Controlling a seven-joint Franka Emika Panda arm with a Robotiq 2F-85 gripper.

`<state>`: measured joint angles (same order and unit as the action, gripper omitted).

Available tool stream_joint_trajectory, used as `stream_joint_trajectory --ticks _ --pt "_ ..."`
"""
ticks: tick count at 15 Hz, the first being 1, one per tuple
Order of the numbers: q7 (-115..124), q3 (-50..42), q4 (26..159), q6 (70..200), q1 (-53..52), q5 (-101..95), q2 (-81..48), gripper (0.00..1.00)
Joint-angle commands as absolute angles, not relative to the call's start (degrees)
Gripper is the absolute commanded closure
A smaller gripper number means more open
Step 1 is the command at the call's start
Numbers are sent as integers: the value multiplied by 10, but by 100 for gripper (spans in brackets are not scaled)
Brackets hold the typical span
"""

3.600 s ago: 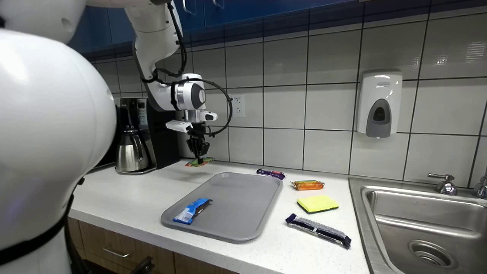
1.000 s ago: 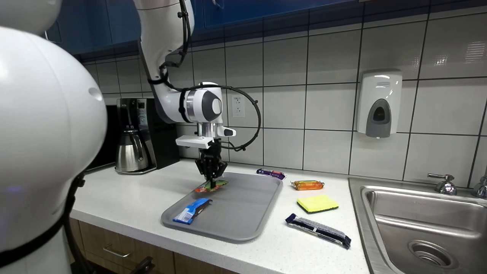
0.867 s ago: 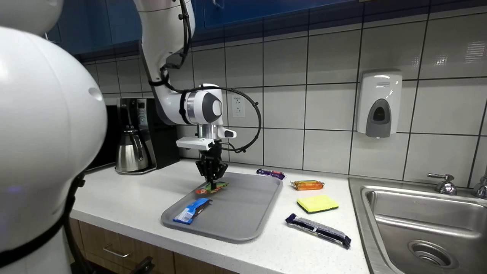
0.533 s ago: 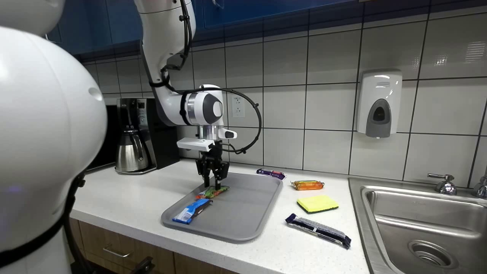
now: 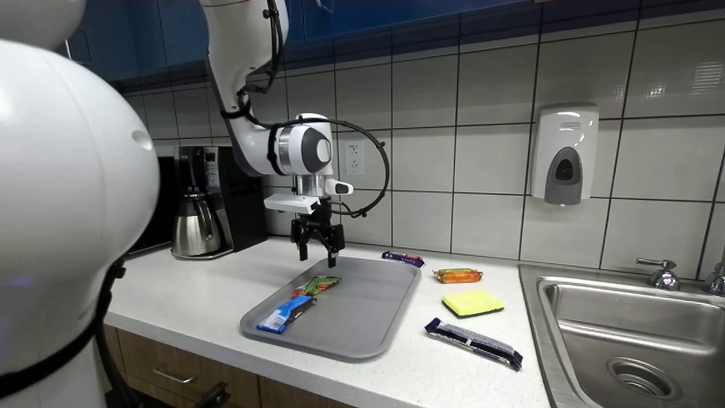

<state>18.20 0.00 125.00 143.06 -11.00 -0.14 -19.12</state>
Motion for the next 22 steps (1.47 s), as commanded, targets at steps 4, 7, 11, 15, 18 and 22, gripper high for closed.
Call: stream_joint_trajectory --ticks 4,7,11,15,18,22 --pt "182 11 1249 1386 -98 8 -140 0" --pt "185 10 1248 1407 -101 -4 -155 0" --pt "185 10 1248 1405 -100 -4 -153 0" --pt "185 10 1248 1405 -100 -4 -153 0" --pt "191 9 1249 1410 -101 -3 -152 0" --pt "227 2 1244 1427 -106 -6 -157 0"
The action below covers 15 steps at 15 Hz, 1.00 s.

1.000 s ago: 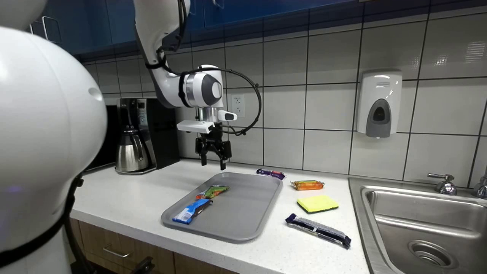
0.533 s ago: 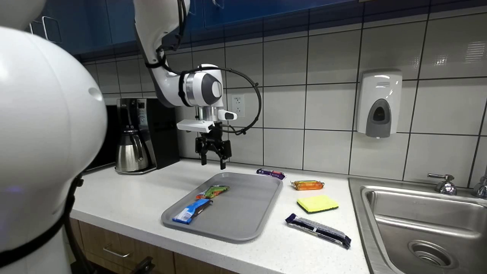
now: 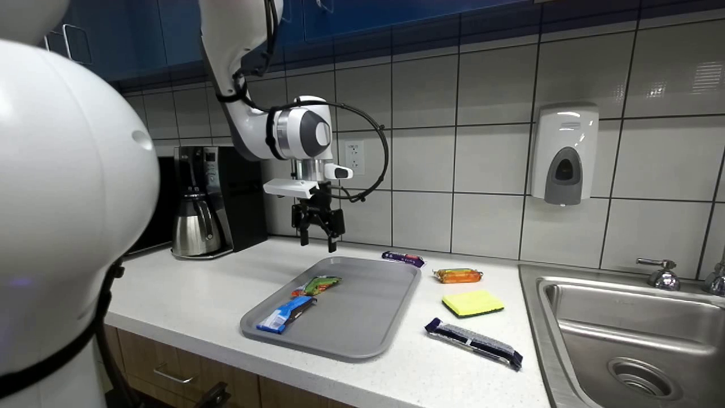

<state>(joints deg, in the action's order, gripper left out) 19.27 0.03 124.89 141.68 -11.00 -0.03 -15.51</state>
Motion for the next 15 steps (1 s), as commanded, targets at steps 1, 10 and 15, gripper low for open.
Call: stream_joint_trajectory --ticks 1,10,15 --pt "240 1 1240 1427 -106 -6 -159 0" --pt "386 -39 1176 1439 -114 -17 -215 0" --pt "457 -62 1116 1430 -116 -16 -261 0"
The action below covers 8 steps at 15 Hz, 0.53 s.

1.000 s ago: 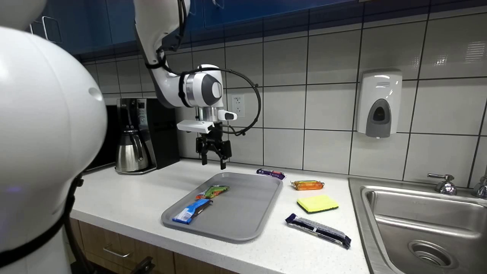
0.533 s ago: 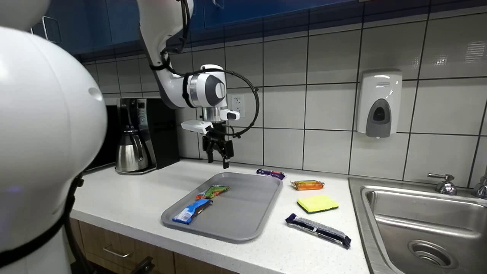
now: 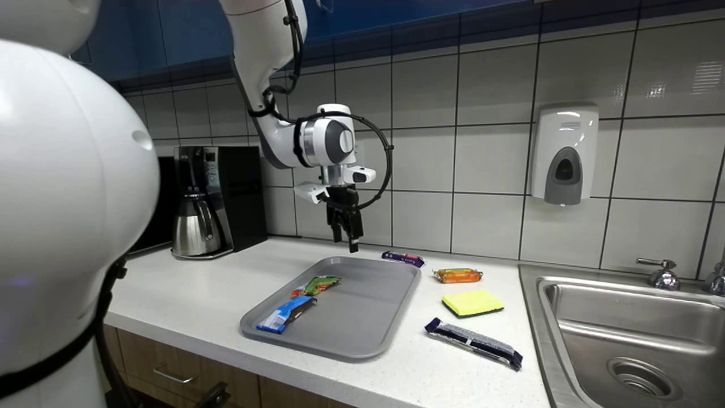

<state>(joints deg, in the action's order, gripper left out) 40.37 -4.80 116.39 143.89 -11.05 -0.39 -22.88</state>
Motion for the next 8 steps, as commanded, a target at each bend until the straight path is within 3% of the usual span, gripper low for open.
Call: stream_joint_trajectory --ticks 1,8 --pt "469 -65 1100 1425 -116 -15 -272 0" --pt "550 -83 1003 1404 -115 -7 -343 0"
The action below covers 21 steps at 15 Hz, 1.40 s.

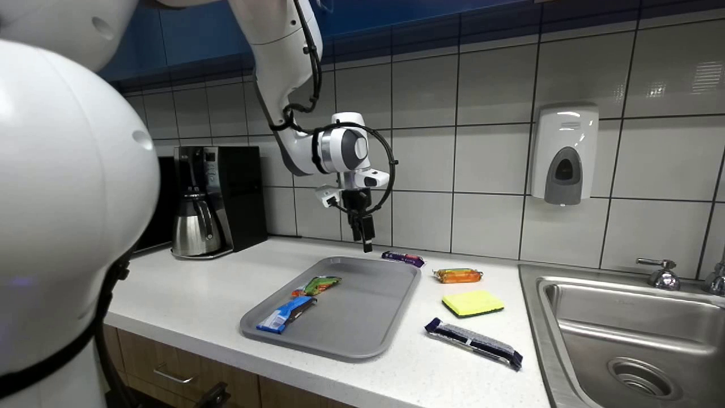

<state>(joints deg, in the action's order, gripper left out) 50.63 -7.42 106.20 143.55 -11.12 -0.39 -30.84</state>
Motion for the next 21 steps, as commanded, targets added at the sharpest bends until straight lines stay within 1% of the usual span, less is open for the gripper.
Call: stream_joint_trajectory --ticks 1,21 --pt "559 -84 987 1400 -114 -6 -353 0" --pt "670 -87 732 1270 -65 14 -505 0"
